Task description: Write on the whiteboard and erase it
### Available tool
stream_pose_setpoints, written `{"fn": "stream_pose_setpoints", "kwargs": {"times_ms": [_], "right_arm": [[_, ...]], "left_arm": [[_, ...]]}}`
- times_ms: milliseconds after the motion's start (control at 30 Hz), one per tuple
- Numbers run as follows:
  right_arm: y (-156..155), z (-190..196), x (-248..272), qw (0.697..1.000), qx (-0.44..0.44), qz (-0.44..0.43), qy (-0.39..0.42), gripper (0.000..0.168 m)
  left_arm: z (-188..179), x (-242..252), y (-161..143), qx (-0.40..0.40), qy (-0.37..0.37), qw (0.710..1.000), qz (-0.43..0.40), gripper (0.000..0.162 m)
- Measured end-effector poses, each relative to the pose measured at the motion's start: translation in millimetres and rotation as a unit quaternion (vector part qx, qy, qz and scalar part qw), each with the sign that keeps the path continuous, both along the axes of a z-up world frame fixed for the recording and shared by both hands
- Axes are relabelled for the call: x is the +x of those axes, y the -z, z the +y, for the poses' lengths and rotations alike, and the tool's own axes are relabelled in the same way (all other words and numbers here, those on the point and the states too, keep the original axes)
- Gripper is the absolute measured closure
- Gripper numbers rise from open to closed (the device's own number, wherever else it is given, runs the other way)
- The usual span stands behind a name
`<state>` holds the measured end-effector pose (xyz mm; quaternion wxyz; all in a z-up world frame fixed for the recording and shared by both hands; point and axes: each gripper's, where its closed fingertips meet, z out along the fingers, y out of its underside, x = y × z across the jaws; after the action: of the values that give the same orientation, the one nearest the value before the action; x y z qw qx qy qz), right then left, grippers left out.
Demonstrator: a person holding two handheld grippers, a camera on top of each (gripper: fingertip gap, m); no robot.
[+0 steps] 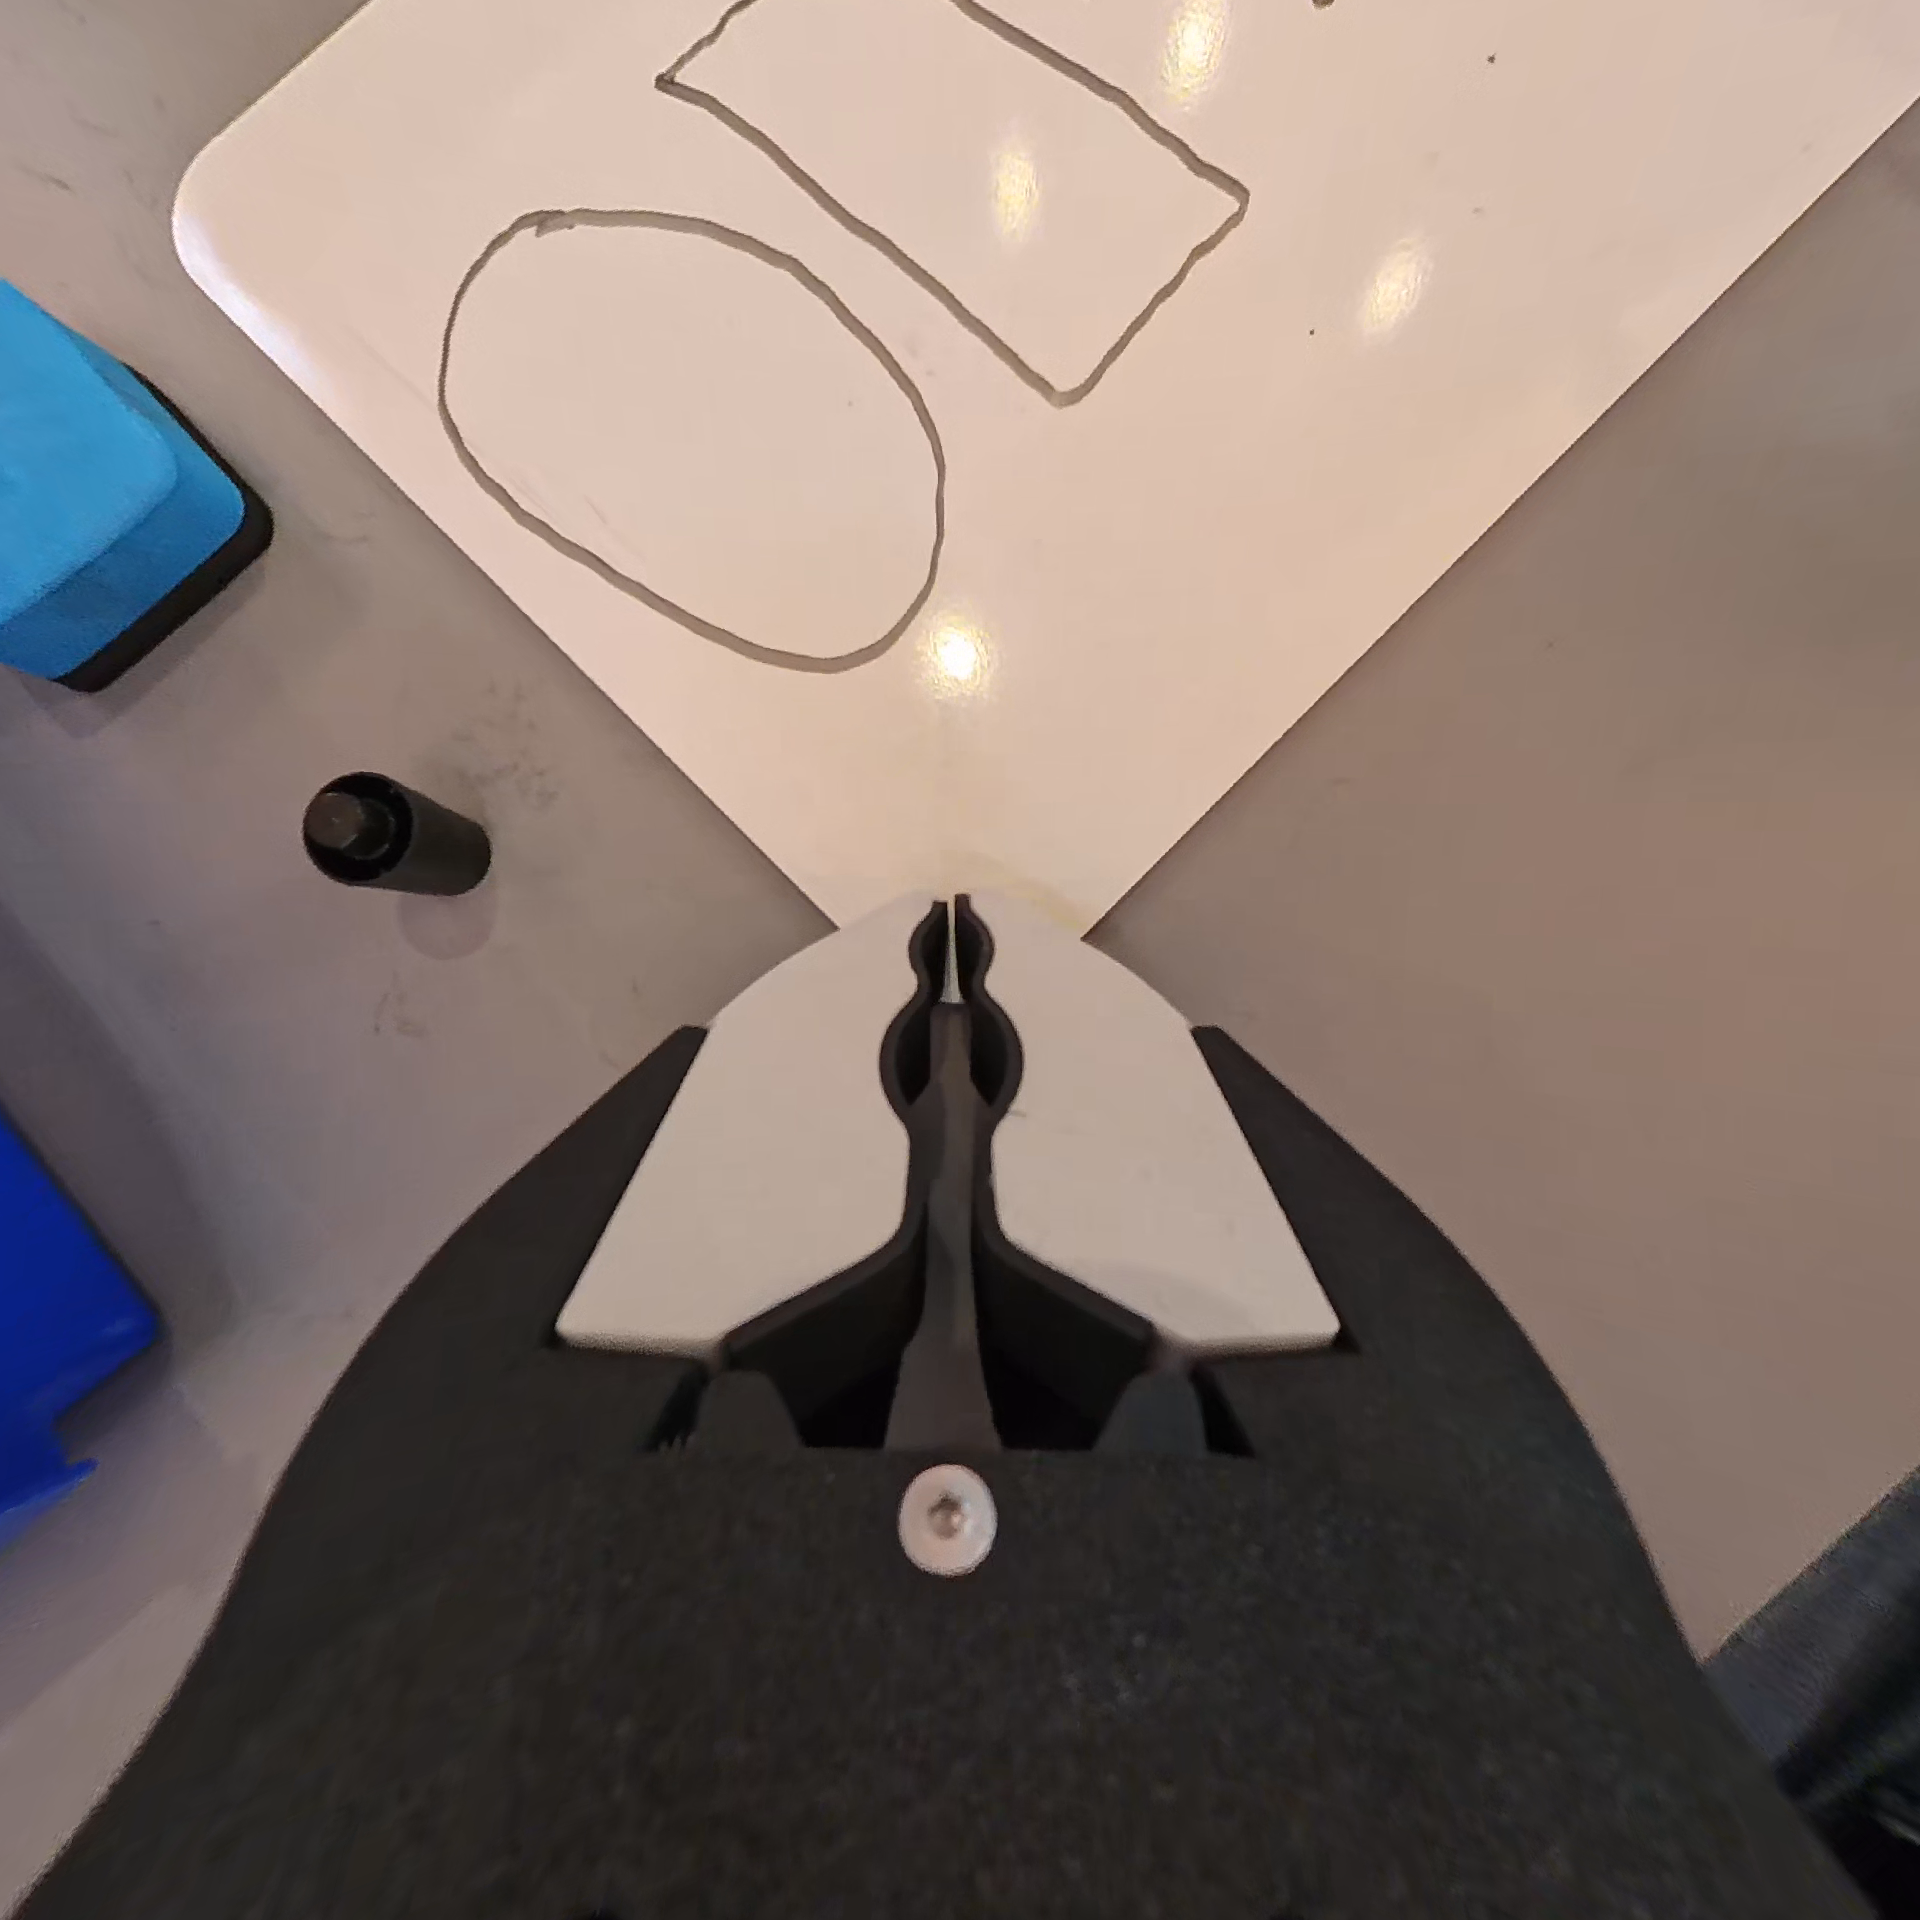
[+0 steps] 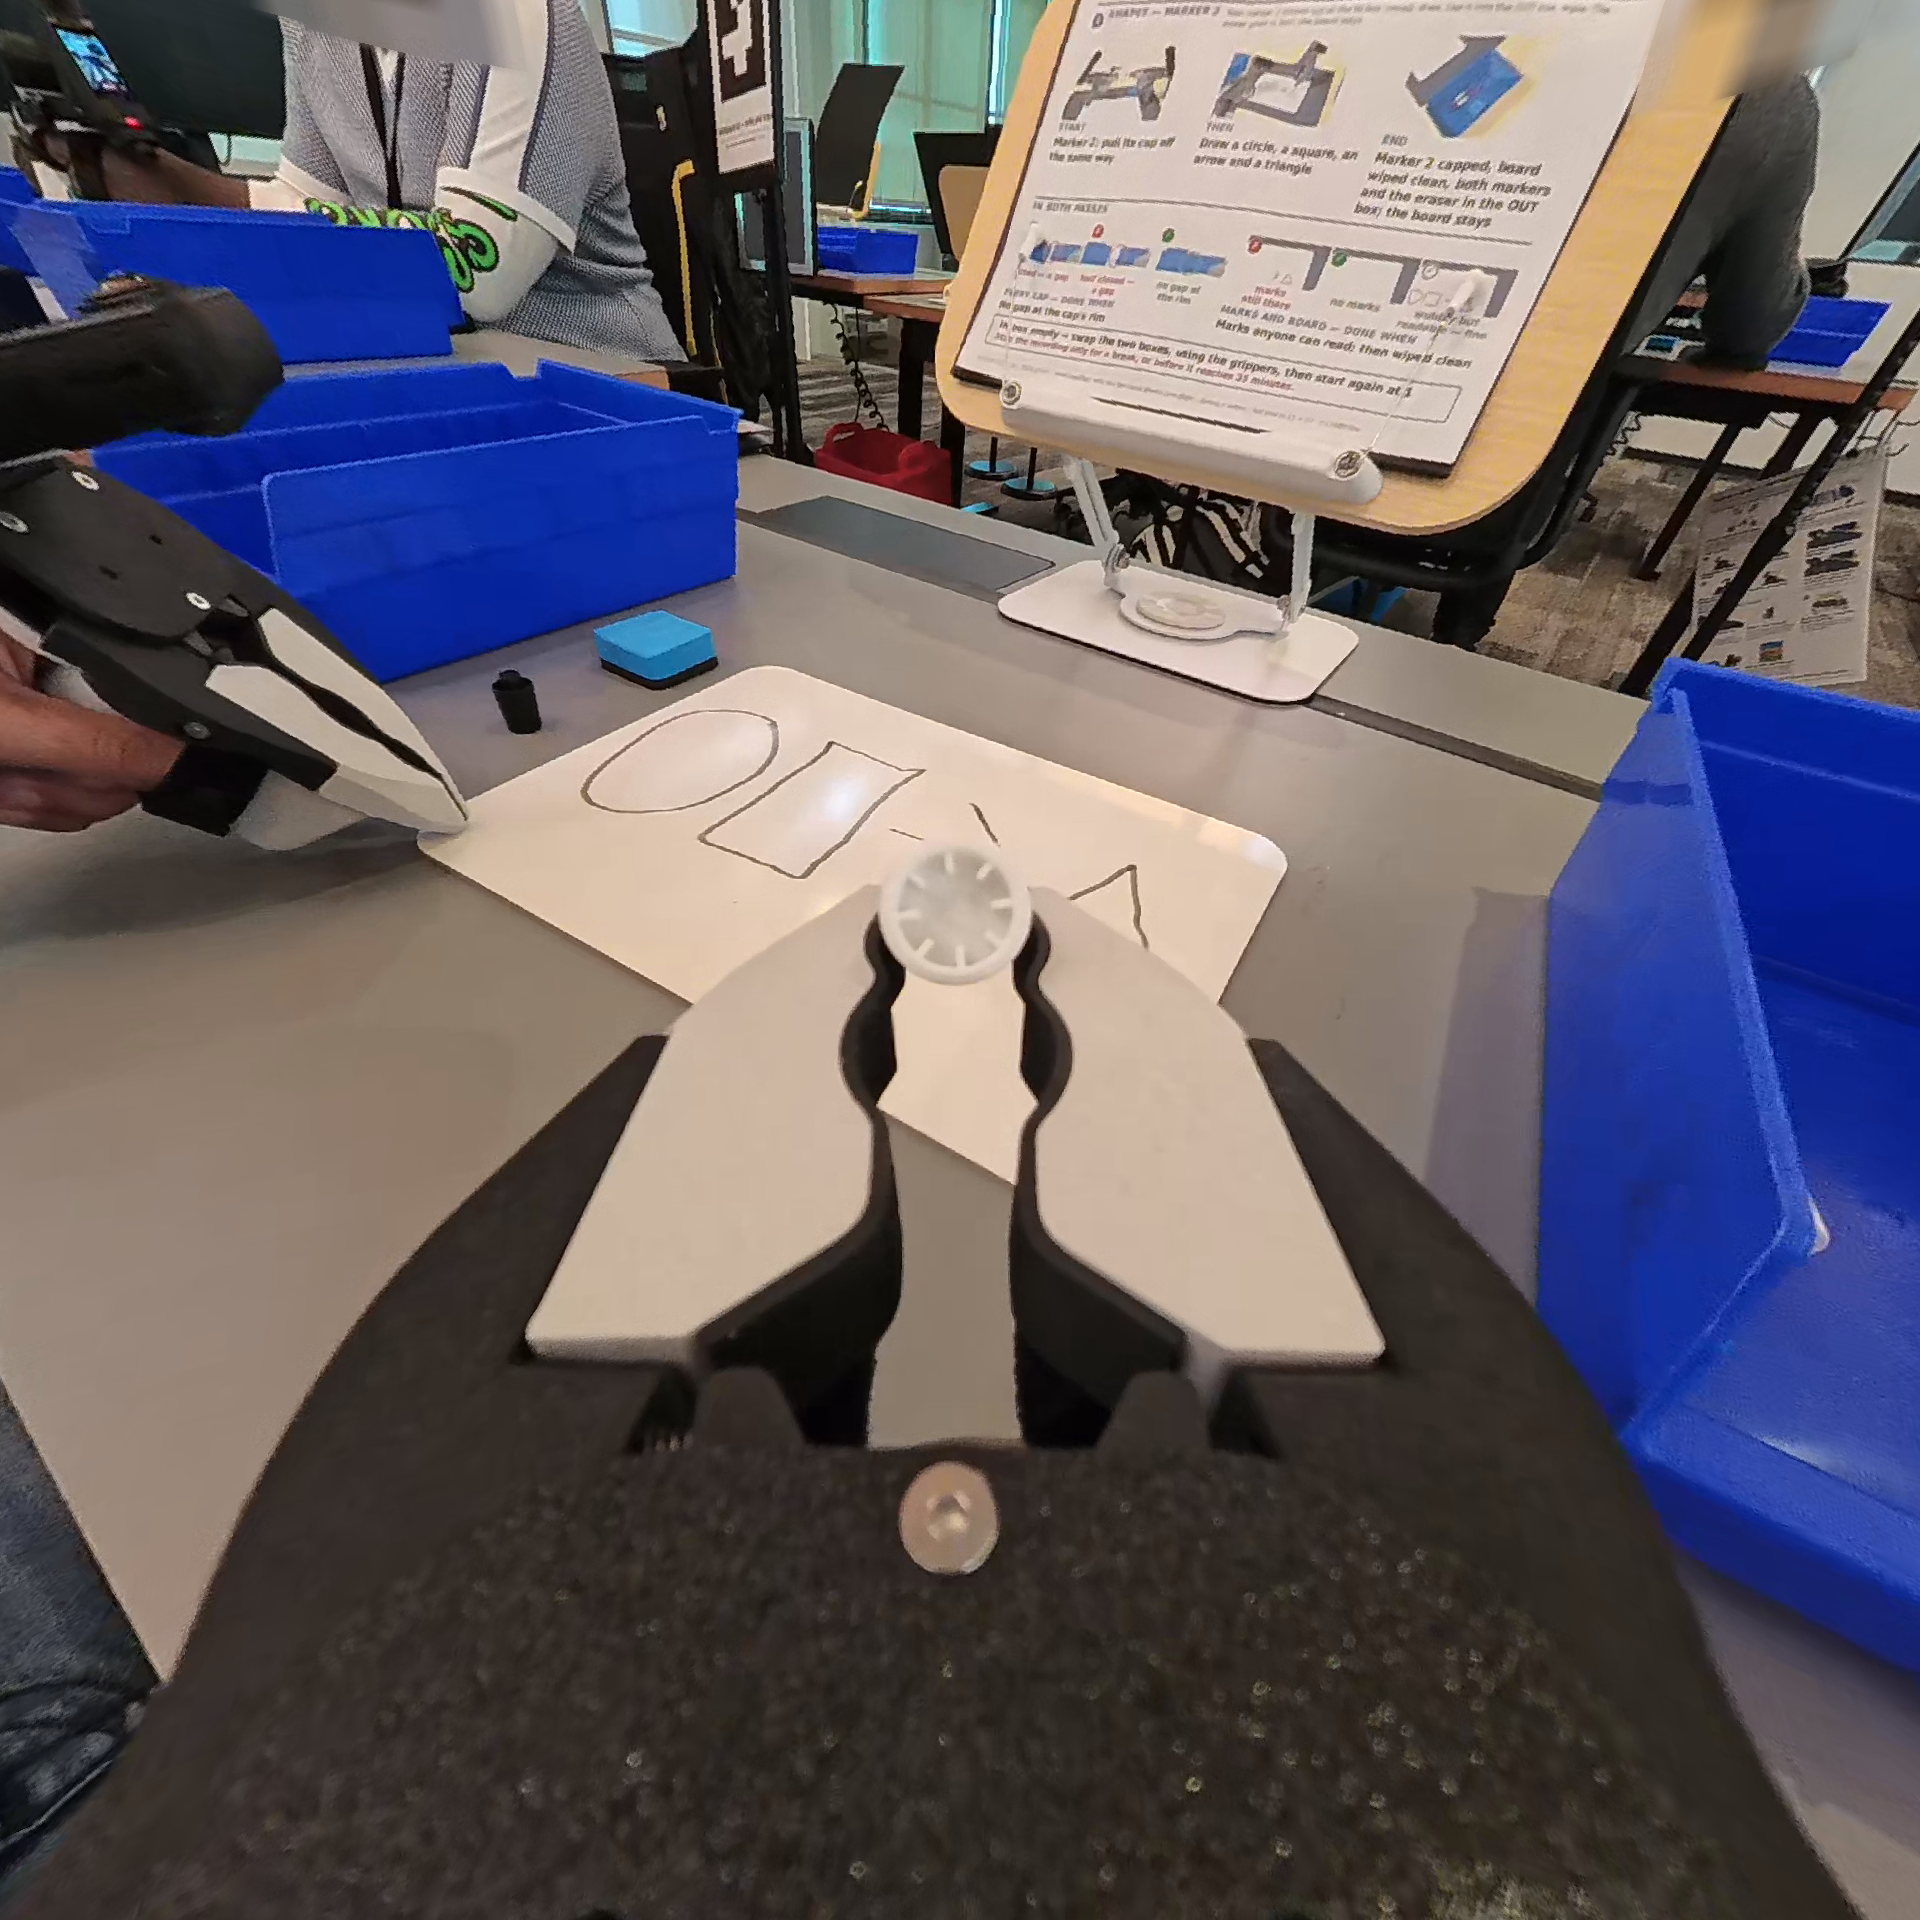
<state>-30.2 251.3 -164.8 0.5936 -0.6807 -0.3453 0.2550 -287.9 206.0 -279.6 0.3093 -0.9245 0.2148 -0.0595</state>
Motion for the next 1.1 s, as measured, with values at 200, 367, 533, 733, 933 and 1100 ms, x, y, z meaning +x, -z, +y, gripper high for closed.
{"fn": "stream_pose_setpoints", "kwargs": {"times_ms": [200, 367, 533, 733, 933, 1100], "right_arm": [[-2, 2, 2, 1.0, -0.009, 0.011, -0.003, 0.149], [-2, 5, 4, 1.0, -0.016, 0.018, -0.003, 0.149], [-1, 5, 1, 1.0, -0.02, 0.017, -0.007, 0.149], [3, 4, -2, 1.0, -0.018, 0.005, -0.012, 0.149], [7, 7, -4, 0.999, -0.027, -0.001, -0.017, 0.149], [10, 8, -3, 0.999, -0.031, -0.005, -0.017, 0.149]], "left_arm": [[3, -1, 0, 0.009, -0.01, 1.0, 0.006, 0.162], [4, 0, 0, 0.011, -0.013, 1.0, 0.001, 0.161], [2, -6, -1, -0.011, -0.004, 1.0, 0.024, 0.147], [9, -52, -56, -0.064, 0.079, 0.983, 0.153, 0.118], [38, -93, -68, -0.17, 0.134, 0.938, 0.271, 0.113], [50, -82, -33, -0.212, 0.157, 0.93, 0.257, 0.117]]}}
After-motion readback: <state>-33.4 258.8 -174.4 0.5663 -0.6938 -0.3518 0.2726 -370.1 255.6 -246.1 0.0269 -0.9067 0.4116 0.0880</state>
